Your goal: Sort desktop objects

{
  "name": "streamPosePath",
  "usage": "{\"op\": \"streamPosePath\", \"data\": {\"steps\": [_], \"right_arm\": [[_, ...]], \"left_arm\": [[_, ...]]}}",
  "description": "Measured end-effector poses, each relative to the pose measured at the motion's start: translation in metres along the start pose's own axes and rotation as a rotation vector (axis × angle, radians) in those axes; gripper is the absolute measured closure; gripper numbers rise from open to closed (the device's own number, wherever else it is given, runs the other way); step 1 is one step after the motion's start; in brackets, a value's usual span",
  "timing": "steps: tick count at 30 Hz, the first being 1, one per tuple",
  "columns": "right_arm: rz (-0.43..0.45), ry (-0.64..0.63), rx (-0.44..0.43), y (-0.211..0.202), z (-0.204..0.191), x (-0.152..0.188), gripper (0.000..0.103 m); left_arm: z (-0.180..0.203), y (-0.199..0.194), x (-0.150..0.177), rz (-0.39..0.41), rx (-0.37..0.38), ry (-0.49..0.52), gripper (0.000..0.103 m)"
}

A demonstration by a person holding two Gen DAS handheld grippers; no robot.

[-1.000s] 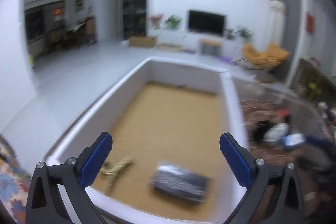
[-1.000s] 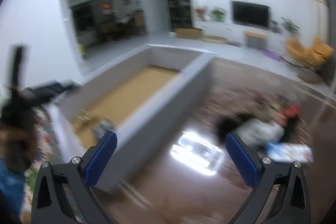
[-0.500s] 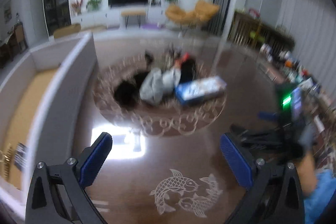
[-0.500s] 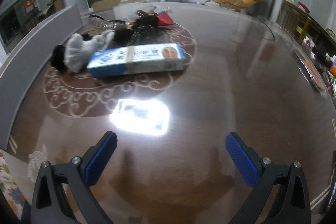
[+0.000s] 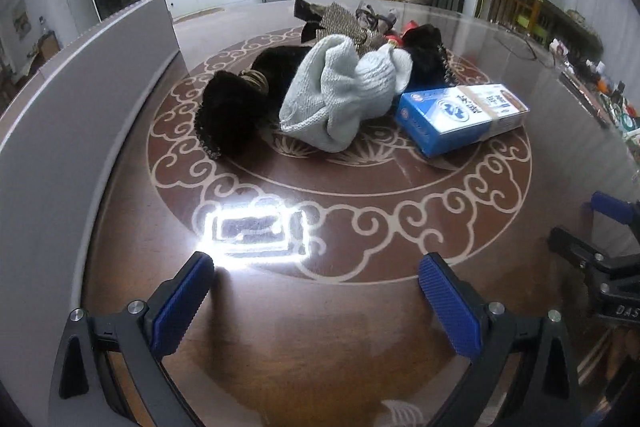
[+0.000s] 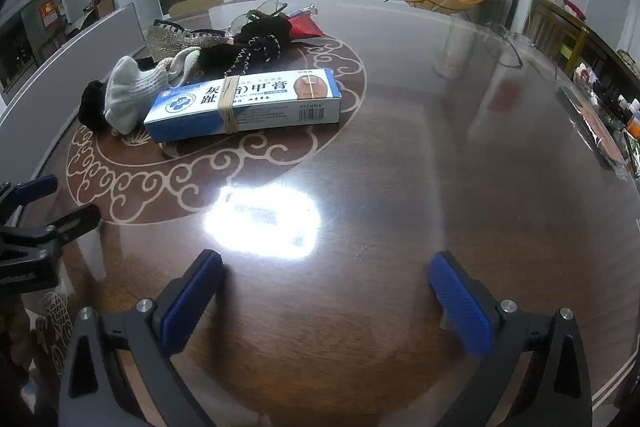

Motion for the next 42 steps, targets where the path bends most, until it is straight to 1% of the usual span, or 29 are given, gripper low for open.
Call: {"op": "streamPosePath", "data": {"steps": [6, 16, 42], "right_arm": [[0.0, -0.001, 0.001, -0.0002, -0.0009, -0.0005, 0.0], [0.001, -0.001, 0.003, -0.0031, -0.0002, 0.0008, 0.0], [0.0, 0.0, 0.003, -0.0039, 0.0005, 0.0013, 0.0]], "left_arm": [[-0.0006, 0.0091, -0.001, 0.009, 0.007, -0.006, 0.0], [-0.0043, -0.0003, -0.0003, 0.015, 0.008, -0.008, 0.0], [-0.0045, 0.0014, -0.0006, 0.016, 0.009, -0.008, 0.0]]}}
Point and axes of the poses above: each gripper's, at about its wrist camera, not at the fingertips, and y roughly the way its jaws point, z to its right, x to its underside, the point moved 5 cm from there along y, roughly the way its jaws point, and after that the axes turned 15 degrees about x, right-handed, at the moved point
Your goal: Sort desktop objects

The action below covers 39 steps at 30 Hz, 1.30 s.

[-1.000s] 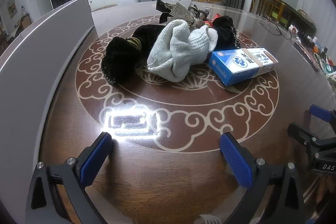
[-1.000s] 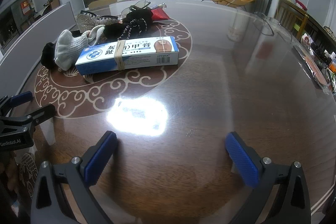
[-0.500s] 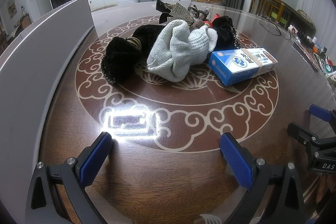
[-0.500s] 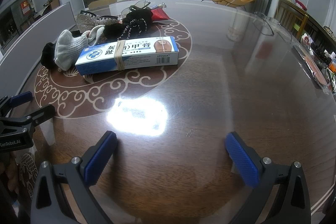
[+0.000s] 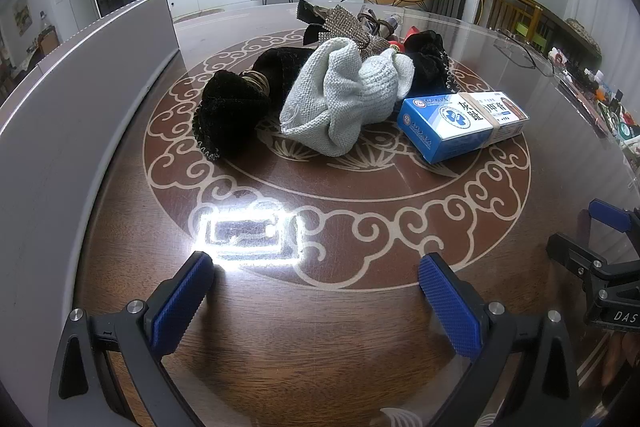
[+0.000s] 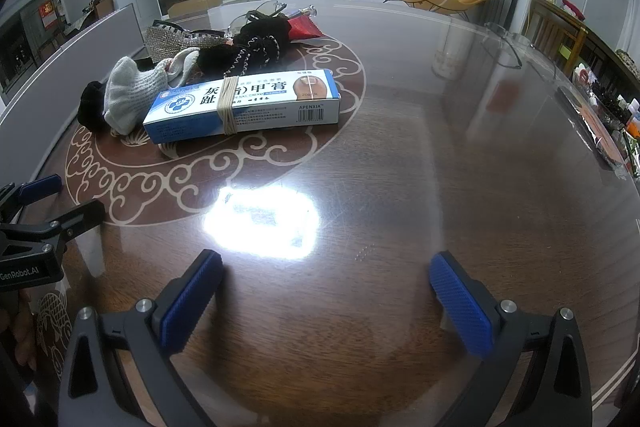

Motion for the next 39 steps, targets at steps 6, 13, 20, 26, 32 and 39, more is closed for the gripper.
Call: {"op": "streamPosePath", "data": {"steps": [6, 13, 20, 26, 32, 39], "right_arm": [[0.0, 0.0, 0.0, 0.0, 0.0, 0.0001, 0.0], [0.0, 0.0, 0.0, -0.0001, 0.0001, 0.0001, 0.0], [0.0, 0.0, 0.0, -0.0001, 0.0001, 0.0003, 0.0], [0.0, 0.0, 0.0, -0.0002, 0.0001, 0.0003, 0.0], [0.0, 0.0, 0.0, -0.0003, 0.0001, 0.0003, 0.0], [-0.001, 0.0, 0.0, -0.0003, 0.0001, 0.0002, 0.0]], "left_arm": [[-0.0001, 0.0003, 0.0001, 0.0, 0.0, 0.0, 0.0], [0.0, 0.0006, 0.0, 0.001, 0.0, 0.0, 0.0], [-0.0001, 0.001, -0.0001, 0.001, 0.001, 0.0, 0.0], [-0.0001, 0.0014, -0.0001, 0.002, 0.001, 0.0, 0.0], [-0.0003, 0.0014, -0.0002, -0.001, 0.0, -0.001, 0.0], [-0.0002, -0.0016, 0.0007, 0.001, 0.001, -0.007, 0.0]]}}
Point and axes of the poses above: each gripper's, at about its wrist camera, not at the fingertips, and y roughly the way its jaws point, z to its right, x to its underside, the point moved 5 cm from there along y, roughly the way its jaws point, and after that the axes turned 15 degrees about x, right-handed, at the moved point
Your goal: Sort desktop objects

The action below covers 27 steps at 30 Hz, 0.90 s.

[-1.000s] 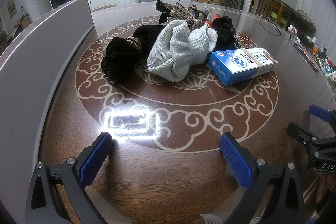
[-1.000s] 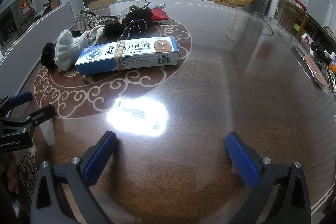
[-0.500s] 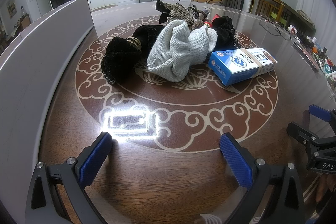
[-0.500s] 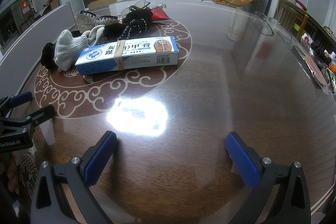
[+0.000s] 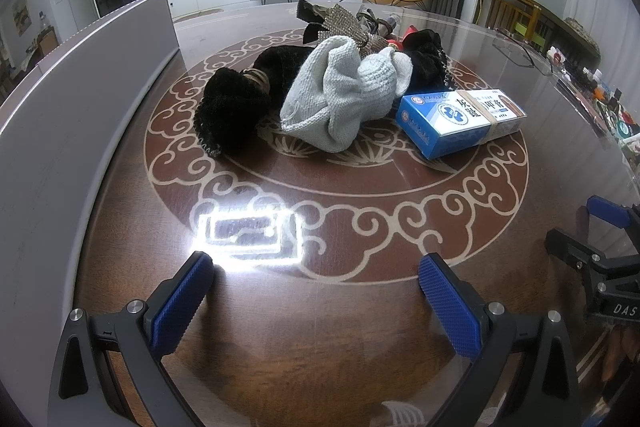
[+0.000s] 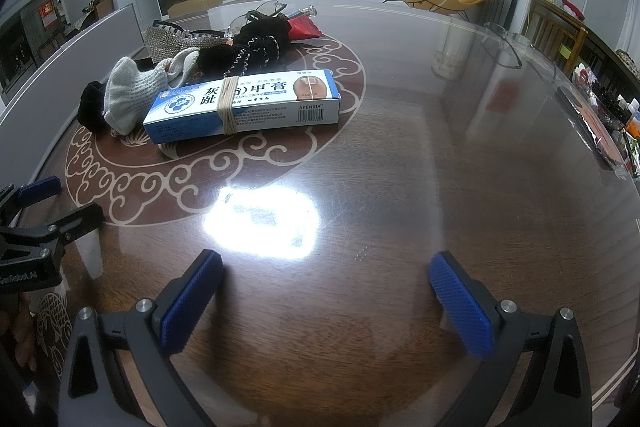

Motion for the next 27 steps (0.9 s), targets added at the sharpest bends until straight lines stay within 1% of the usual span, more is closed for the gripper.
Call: {"op": "streamPosePath", "data": {"steps": [1, 3, 5, 7, 10, 12, 13, 15, 16, 18, 19, 20, 22, 23, 24, 25, 27], "right_arm": [[0.0, 0.0, 0.0, 0.0, 0.0, 0.0, 0.0], [0.0, 0.0, 0.0, 0.0, 0.0, 0.0, 0.0], [0.0, 0.0, 0.0, 0.0, 0.0, 0.0, 0.0], [0.0, 0.0, 0.0, 0.0, 0.0, 0.0, 0.0], [0.0, 0.0, 0.0, 0.0, 0.0, 0.0, 0.0], [0.0, 0.0, 0.0, 0.0, 0.0, 0.0, 0.0], [0.0, 0.0, 0.0, 0.0, 0.0, 0.0, 0.0], [0.0, 0.0, 0.0, 0.0, 0.0, 0.0, 0.0], [0.0, 0.0, 0.0, 0.0, 0.0, 0.0, 0.0], [0.0, 0.0, 0.0, 0.0, 0.0, 0.0, 0.0], [0.0, 0.0, 0.001, 0.0, 0.0, 0.0, 0.0], [0.0, 0.0, 0.0, 0.0, 0.0, 0.0, 0.0], [0.0, 0.0, 0.0, 0.0, 0.0, 0.0, 0.0], [0.0, 0.0, 0.0, 0.0, 0.0, 0.0, 0.0], [0.0, 0.0, 0.0, 0.0, 0.0, 0.0, 0.0], [0.0, 0.0, 0.0, 0.0, 0.0, 0.0, 0.0], [0.0, 0.0, 0.001, 0.0, 0.0, 0.0, 0.0]], "left_arm": [[-0.002, -0.003, 0.0, 0.017, 0.006, -0.017, 0.0], [-0.008, -0.013, -0.004, 0.082, 0.018, -0.053, 0.0], [-0.013, -0.012, -0.008, 0.073, 0.013, -0.058, 0.0], [-0.018, -0.014, -0.017, 0.065, -0.042, -0.025, 0.0], [-0.023, -0.024, -0.042, 0.104, -0.098, 0.003, 0.0], [-0.029, -0.028, -0.065, 0.125, -0.158, -0.002, 0.0], [-0.032, -0.026, -0.077, 0.123, -0.177, -0.015, 0.0], [-0.035, -0.018, -0.095, 0.112, -0.192, -0.027, 0.0], [-0.036, -0.012, -0.101, 0.107, -0.205, -0.022, 0.0], [-0.035, 0.006, -0.11, 0.07, -0.227, 0.001, 0.0], [-0.032, 0.019, -0.112, 0.031, -0.225, 0.018, 0.0], [-0.028, 0.027, -0.111, 0.011, -0.214, 0.033, 0.0], [-0.016, 0.035, -0.11, -0.004, -0.174, 0.089, 0.0], [-0.008, 0.035, -0.113, -0.004, -0.175, 0.135, 0.0], [-0.005, 0.033, -0.115, 0.004, -0.197, 0.167, 0.0], [-0.005, 0.031, -0.117, 0.01, -0.208, 0.179, 0.0], [-0.012, 0.031, -0.125, 0.007, -0.195, 0.157, 0.0]]}}
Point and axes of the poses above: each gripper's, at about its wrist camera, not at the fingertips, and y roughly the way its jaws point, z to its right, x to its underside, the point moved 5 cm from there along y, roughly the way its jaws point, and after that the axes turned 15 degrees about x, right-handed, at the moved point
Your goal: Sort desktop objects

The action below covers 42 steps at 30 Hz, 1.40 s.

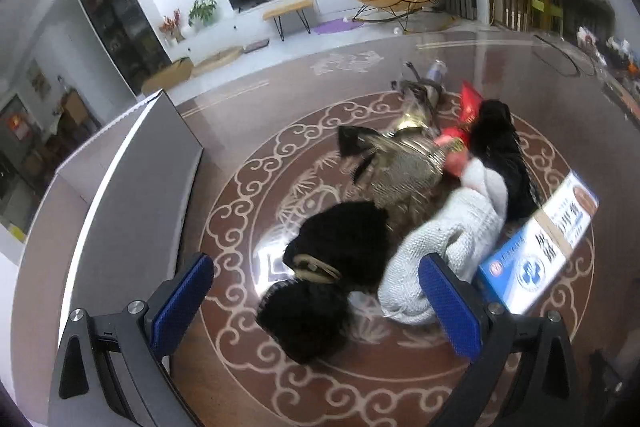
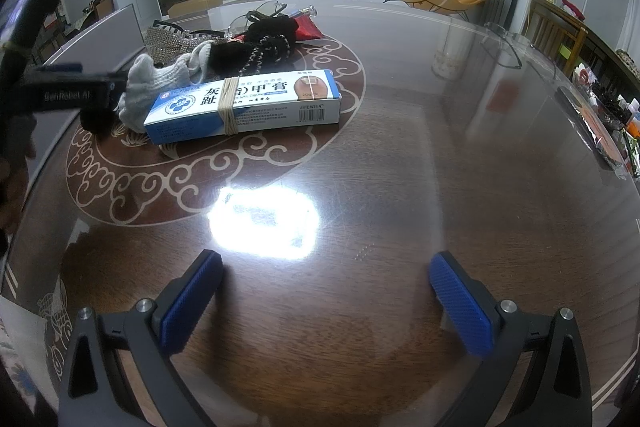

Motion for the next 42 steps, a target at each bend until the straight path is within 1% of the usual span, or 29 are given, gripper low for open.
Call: {"op": "streamPosePath", "data": {"steps": [3, 6, 8, 10, 12, 14, 18, 19, 20, 21, 22, 23, 24, 25, 26, 28, 32, 35, 37, 38, 40, 41, 42], "right_arm": [[0.0, 0.0, 0.0, 0.0, 0.0, 0.0, 0.0], [0.0, 0.0, 0.0, 0.0, 0.0, 0.0, 0.0], [0.0, 0.0, 0.0, 0.0, 0.0, 0.0, 0.0], [0.0, 0.001, 0.0, 0.0, 0.0, 0.0, 0.0], [0.0, 0.0, 0.0, 0.0, 0.0, 0.0, 0.0], [0.0, 0.001, 0.0, 0.0, 0.0, 0.0, 0.0], [0.0, 0.001, 0.0, 0.0, 0.0, 0.0, 0.0], [0.0, 0.001, 0.0, 0.0, 0.0, 0.0, 0.0], [0.0, 0.001, 0.0, 0.0, 0.0, 0.0, 0.0], [0.0, 0.001, 0.0, 0.0, 0.0, 0.0, 0.0], [0.0, 0.001, 0.0, 0.0, 0.0, 0.0, 0.0], [0.0, 0.001, 0.0, 0.0, 0.0, 0.0, 0.0], [0.0, 0.001, 0.0, 0.0, 0.0, 0.0, 0.0], [0.0, 0.001, 0.0, 0.0, 0.0, 0.0, 0.0], [0.0, 0.001, 0.0, 0.0, 0.0, 0.0, 0.0], [0.0, 0.001, 0.0, 0.0, 0.0, 0.0, 0.0], [0.0, 0.001, 0.0, 0.0, 0.0, 0.0, 0.0], [0.0, 0.001, 0.0, 0.0, 0.0, 0.0, 0.0], [0.0, 0.001, 0.0, 0.0, 0.0, 0.0, 0.0], [0.0, 0.001, 0.0, 0.0, 0.0, 0.0, 0.0], [0.0, 0.001, 0.0, 0.0, 0.0, 0.0, 0.0], [0.0, 0.001, 0.0, 0.0, 0.0, 0.0, 0.0], [0.0, 0.002, 0.001, 0.0, 0.0, 0.0, 0.0]], "left_arm": [[-0.015, 0.009, -0.006, -0.019, 0.044, -0.058, 0.0], [-0.02, 0.023, -0.005, -0.051, 0.106, -0.094, 0.0], [-0.029, 0.028, -0.004, -0.052, 0.114, -0.126, 0.0], [-0.039, 0.03, -0.006, -0.043, 0.125, -0.198, 0.0], [-0.046, 0.035, -0.006, -0.038, 0.177, -0.273, 0.0], [-0.045, 0.04, -0.002, -0.054, 0.188, -0.271, 0.0], [-0.037, 0.048, 0.003, -0.066, 0.184, -0.239, 0.0], [-0.035, 0.05, 0.005, -0.066, 0.187, -0.239, 0.003], [-0.033, 0.05, 0.007, -0.062, 0.189, -0.235, 0.019], [-0.031, 0.05, 0.009, -0.06, 0.194, -0.232, 0.039], [-0.028, 0.049, 0.012, -0.058, 0.208, -0.231, 0.044], [-0.025, 0.046, 0.013, -0.043, 0.205, -0.221, 0.055], [-0.021, 0.042, 0.015, -0.042, 0.201, -0.211, 0.062], [-0.017, 0.038, 0.018, -0.041, 0.192, -0.2, 0.063], [-0.013, 0.032, 0.023, -0.039, 0.181, -0.19, 0.063], [-0.006, 0.022, 0.035, -0.042, 0.185, -0.181, 0.064], [0.008, -0.006, 0.075, -0.051, 0.192, -0.161, 0.063], [0.01, -0.028, 0.105, -0.04, 0.221, -0.188, 0.064], [0.008, -0.037, 0.117, -0.022, 0.237, -0.206, 0.063], [0.007, -0.041, 0.123, -0.011, 0.24, -0.213, 0.061], [0.001, -0.042, 0.13, 0.006, 0.248, -0.229, 0.047], [0.0, -0.041, 0.132, 0.011, 0.258, -0.234, 0.033], [0.0, -0.04, 0.132, 0.02, 0.272, -0.232, 0.017]]}}
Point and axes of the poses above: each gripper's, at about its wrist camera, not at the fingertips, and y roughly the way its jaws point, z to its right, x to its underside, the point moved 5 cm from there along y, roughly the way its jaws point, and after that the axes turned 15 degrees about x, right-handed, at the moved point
